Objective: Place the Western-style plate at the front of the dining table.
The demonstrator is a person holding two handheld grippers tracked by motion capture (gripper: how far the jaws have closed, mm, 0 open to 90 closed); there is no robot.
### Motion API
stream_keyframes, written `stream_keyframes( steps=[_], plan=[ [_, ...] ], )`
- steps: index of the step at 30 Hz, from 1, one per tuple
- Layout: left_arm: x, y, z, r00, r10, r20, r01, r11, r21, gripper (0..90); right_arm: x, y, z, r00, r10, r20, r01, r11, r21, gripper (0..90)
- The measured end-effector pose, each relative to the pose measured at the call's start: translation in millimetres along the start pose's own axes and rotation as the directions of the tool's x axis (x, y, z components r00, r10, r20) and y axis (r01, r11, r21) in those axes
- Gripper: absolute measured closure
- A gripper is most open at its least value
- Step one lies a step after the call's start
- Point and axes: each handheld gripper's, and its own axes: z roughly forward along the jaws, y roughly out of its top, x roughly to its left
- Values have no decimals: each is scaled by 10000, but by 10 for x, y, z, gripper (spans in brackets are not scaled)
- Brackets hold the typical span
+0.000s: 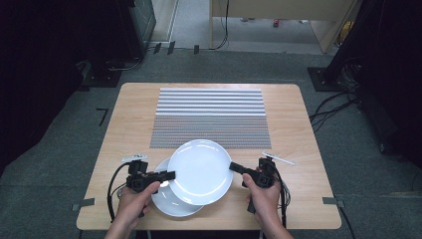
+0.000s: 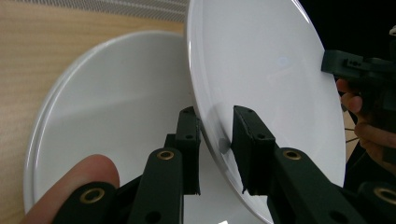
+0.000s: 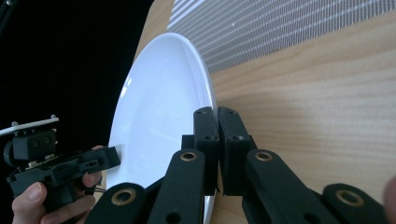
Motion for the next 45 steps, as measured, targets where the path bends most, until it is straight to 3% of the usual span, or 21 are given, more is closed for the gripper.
stream_keyframes(
  steps=[13, 25, 32, 38, 45],
  plan=[
    [-183, 537, 64, 9992, 382, -143, -390, 9974, -613, 732, 48, 486, -22, 9990, 247, -381, -267, 9982, -528, 881],
    [-156, 1030, 256, 9976, 483, -489, -514, 9966, -643, 724, 87, 914, 94, 9992, 238, -310, -264, 9961, -838, 881],
    [-80, 1363, 509, 9968, 376, -712, -415, 9977, -537, 719, -26, 1228, 256, 9987, 487, -140, -500, 9924, -1127, 880],
    [35, 1522, 706, 9944, 147, -1048, -187, 9991, -370, 708, -129, 1392, 408, 9980, 632, 44, -623, 9918, -1115, 881],
    [122, 1674, 899, 9899, 22, -1415, -47, 9998, -177, 703, -293, 1517, 596, 9928, 1179, 229, -1146, 9869, -1133, 880]
  ],
)
